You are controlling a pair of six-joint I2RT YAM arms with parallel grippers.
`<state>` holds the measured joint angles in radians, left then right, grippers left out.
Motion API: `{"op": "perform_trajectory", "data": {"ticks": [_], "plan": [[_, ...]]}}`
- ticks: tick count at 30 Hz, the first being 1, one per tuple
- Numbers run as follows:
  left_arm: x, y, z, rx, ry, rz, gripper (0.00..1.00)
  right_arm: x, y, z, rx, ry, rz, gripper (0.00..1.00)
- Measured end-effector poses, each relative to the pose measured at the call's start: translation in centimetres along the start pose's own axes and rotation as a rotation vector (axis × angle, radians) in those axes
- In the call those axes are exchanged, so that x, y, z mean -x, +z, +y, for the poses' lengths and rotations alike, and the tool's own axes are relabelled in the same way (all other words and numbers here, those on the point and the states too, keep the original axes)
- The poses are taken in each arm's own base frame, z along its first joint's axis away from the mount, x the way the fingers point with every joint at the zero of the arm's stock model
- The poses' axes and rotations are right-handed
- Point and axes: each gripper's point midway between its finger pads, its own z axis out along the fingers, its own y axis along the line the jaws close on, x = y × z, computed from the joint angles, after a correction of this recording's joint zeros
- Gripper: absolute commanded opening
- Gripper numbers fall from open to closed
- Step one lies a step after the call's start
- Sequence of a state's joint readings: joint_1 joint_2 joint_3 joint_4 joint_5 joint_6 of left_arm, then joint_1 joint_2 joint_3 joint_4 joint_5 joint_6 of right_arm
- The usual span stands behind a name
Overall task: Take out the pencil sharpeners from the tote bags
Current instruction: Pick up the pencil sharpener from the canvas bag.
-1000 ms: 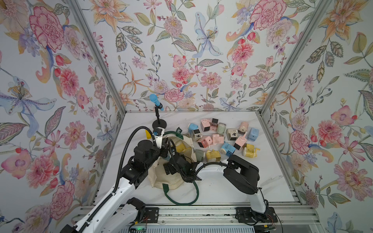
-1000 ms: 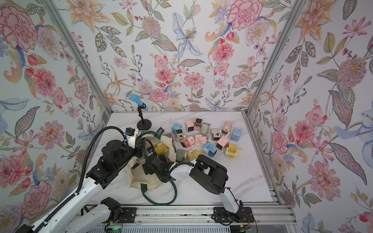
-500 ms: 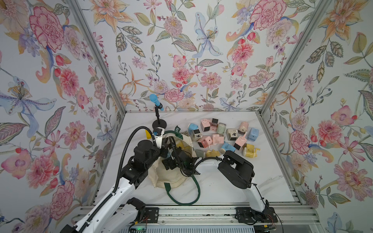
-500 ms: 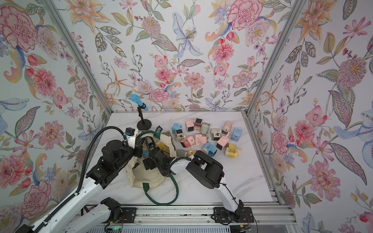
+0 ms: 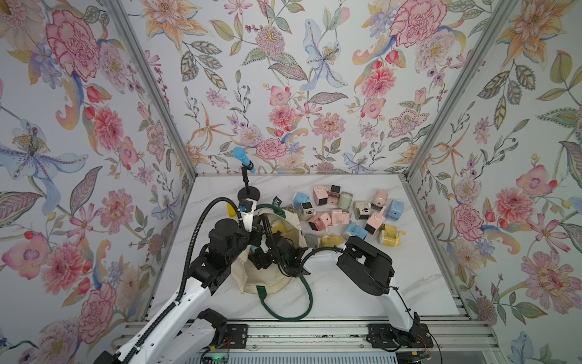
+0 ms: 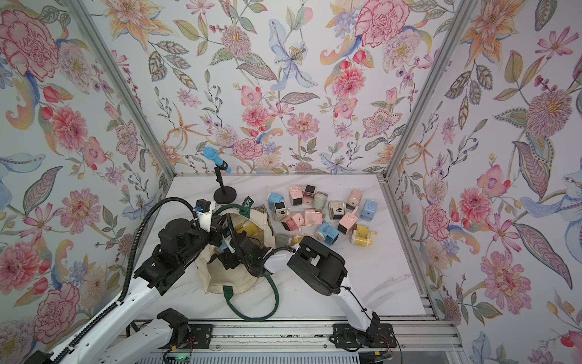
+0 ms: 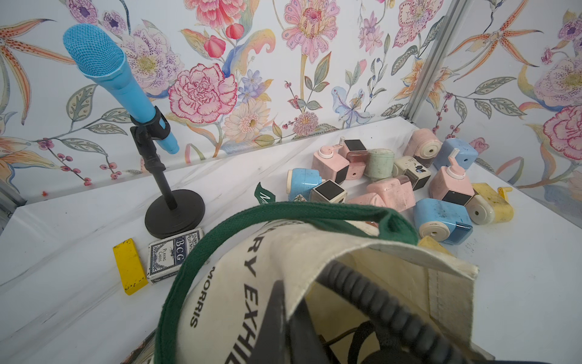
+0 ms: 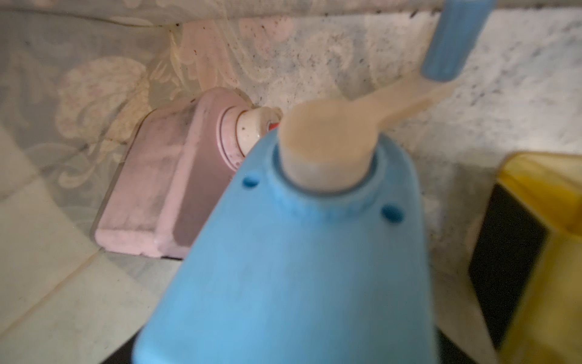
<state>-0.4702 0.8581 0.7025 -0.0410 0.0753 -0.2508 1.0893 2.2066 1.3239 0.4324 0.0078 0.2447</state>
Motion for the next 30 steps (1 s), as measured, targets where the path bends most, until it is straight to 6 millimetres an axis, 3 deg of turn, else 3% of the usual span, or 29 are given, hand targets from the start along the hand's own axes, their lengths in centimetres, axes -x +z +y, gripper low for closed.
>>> {"op": "perform_trajectory", "data": {"ticks": [6, 13, 17, 24, 30], "plan": [[0.0, 0.0, 0.0, 0.001, 0.000, 0.000, 0.00, 0.5, 0.4, -0.6, -0.029, 0.011, -0.014, 0.78], [0.0, 0.0, 0.0, 0.001, 0.000, -0.001, 0.00, 0.5, 0.8, -0.8, -0.036, 0.010, -0.004, 0.57], [0.0, 0.0, 0.0, 0.001, 0.000, -0.001, 0.00, 0.2, 0.6, -0.6, -0.037, -0.008, -0.004, 0.53], [0.0, 0.0, 0.0, 0.000, 0.000, 0.000, 0.00, -1.7, -3.2, 1.0, -0.008, -0.069, 0.025, 0.48], [0.0, 0.0, 0.0, 0.001, 0.000, 0.000, 0.00, -0.5, -7.6, 3.5, 0.057, -0.120, -0.021, 0.47]]}}
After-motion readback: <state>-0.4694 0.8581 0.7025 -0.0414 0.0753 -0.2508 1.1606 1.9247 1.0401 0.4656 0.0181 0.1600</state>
